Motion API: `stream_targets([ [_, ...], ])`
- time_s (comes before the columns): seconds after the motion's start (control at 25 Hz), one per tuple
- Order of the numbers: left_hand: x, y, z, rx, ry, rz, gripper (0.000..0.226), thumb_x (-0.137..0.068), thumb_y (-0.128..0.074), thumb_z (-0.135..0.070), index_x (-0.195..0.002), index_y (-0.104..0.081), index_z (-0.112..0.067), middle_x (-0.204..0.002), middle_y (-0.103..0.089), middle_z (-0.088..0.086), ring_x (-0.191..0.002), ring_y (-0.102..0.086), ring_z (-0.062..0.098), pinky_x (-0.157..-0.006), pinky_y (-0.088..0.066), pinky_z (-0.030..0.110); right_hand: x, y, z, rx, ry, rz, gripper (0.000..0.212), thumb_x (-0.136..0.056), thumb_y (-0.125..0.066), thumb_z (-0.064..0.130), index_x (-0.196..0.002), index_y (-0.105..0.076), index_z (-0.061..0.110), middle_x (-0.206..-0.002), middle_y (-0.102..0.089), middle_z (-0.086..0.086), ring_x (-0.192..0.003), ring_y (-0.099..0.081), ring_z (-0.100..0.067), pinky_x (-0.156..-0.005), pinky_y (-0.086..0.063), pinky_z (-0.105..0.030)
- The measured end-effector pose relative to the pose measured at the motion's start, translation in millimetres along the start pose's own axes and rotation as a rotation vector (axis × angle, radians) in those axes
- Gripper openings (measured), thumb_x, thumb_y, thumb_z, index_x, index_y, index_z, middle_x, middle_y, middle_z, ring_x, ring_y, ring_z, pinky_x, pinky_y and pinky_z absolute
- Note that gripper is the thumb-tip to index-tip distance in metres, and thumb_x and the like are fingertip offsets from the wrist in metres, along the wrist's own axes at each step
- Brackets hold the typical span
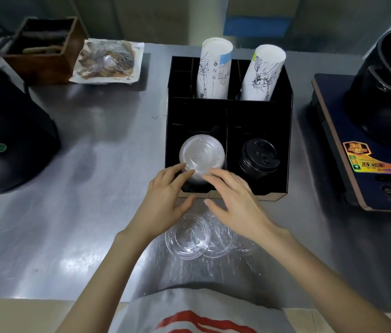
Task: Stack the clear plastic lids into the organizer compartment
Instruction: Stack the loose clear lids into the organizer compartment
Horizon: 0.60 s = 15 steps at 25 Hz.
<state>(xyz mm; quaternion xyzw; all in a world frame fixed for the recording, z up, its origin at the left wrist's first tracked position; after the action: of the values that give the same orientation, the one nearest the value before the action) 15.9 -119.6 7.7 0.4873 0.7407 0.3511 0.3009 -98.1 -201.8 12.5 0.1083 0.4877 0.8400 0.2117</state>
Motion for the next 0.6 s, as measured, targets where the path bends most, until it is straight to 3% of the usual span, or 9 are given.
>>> stream_targets([
  [0.2,42.6,-13.5,19.4,0.033,0.083,0.04,0.058,-0.074,-0.04,-0.046,-0.121,-0.047,-0.014,-0.127,-0.051,0.015,-0.113,-0.047,0.034,-0.092,-0.039,0.05,27.8,-28.5,4.7,0.009,0.015,0.148,0.057,-0.08,-0.037,0.045,-0.13,-0.041,0.016,-0.139,-0.043,-0.008,-0.127,-0.04,-0.027,-0.106,-0.019,-0.031],
  [0.4,74.8,-38.0,29.4,-0.022,0.152,0.142,0.077,-0.064,-0.044,-0.06,-0.125,-0.045,-0.013,-0.13,-0.048,0.018,-0.116,-0.043,0.037,-0.09,-0.036,0.049,45.3,-50.8,8.6,0.069,0.034,0.352,0.069,-0.082,-0.059,0.037,-0.139,-0.023,0.023,-0.153,-0.015,-0.004,-0.142,-0.007,-0.019,-0.115,0.007,-0.033],
  [0.6,88.2,-51.1,30.6,-0.03,0.157,0.128,0.078,-0.062,-0.048,-0.063,-0.124,-0.043,-0.017,-0.128,-0.05,0.015,-0.115,-0.033,0.022,-0.088,-0.035,0.046,47.2,-57.9,14.1,0.108,0.053,0.377,0.07,-0.082,-0.06,0.031,-0.139,-0.021,0.023,-0.154,-0.011,-0.004,-0.142,-0.003,-0.018,-0.11,0.014,-0.03],
])
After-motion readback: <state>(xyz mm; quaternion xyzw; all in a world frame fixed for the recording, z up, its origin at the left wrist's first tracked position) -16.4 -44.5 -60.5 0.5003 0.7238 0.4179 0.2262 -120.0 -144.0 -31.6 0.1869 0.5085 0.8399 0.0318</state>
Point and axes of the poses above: each hand's wrist, its own x-axis away from the middle knuckle, its own y-axis out of the back of the hand, z = x × y, the point moved 5 cm from there along -x, towards the middle knuckle
